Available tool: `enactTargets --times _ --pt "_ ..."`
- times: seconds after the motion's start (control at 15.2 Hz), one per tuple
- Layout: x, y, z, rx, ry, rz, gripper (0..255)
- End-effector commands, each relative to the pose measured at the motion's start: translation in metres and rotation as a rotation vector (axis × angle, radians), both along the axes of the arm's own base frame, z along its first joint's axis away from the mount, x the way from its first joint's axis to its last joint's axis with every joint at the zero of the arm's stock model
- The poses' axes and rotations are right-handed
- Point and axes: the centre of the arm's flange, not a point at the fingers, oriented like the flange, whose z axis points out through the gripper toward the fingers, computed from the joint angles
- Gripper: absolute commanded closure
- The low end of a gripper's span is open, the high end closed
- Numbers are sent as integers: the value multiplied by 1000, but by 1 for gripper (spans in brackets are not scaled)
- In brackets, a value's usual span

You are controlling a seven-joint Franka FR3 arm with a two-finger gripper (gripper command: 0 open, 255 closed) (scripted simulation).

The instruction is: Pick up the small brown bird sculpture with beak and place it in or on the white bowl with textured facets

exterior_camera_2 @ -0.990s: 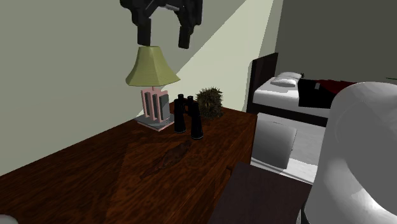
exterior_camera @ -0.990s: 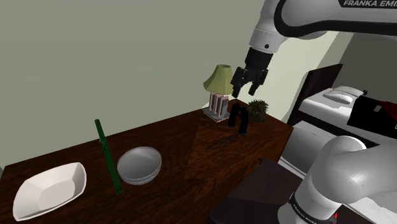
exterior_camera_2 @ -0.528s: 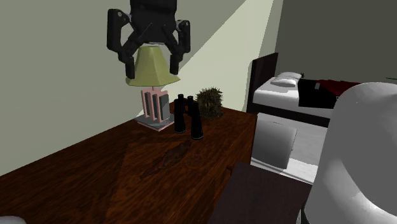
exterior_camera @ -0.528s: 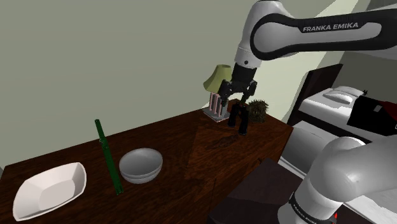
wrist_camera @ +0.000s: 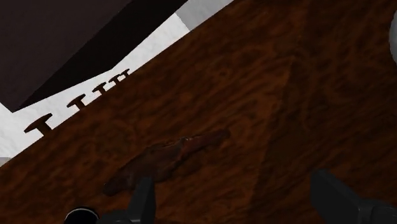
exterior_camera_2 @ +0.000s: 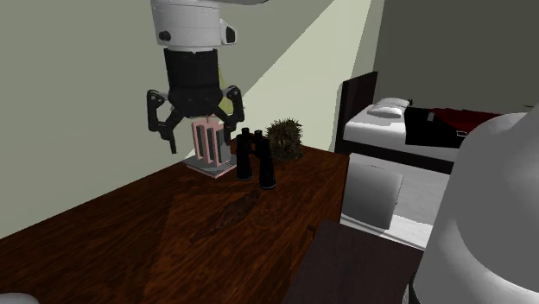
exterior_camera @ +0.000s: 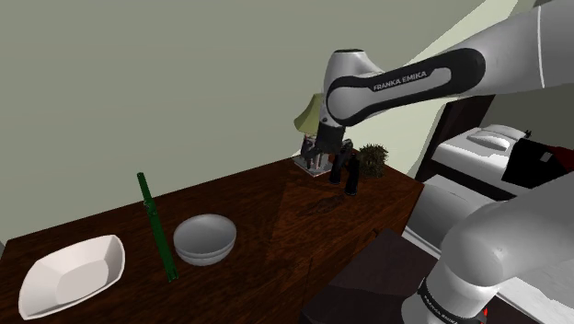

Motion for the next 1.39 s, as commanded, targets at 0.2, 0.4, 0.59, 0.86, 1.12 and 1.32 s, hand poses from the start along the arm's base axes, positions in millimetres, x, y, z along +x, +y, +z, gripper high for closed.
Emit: enactTargets --times 0.2,0.4,0.59,0.86,1.12,1.32 --pt "30 -15 -55 -28 20 -217 0" --pt "46 -29 -89 -45 34 -345 0" --pt "60 -46 -123 -62 47 -473 0" --pt "74 -72 -167 -85 65 -643 0" --pt "82 -100 -211 -107 83 -813 0" --pt "83 -110 -229 -114 89 -863 0"
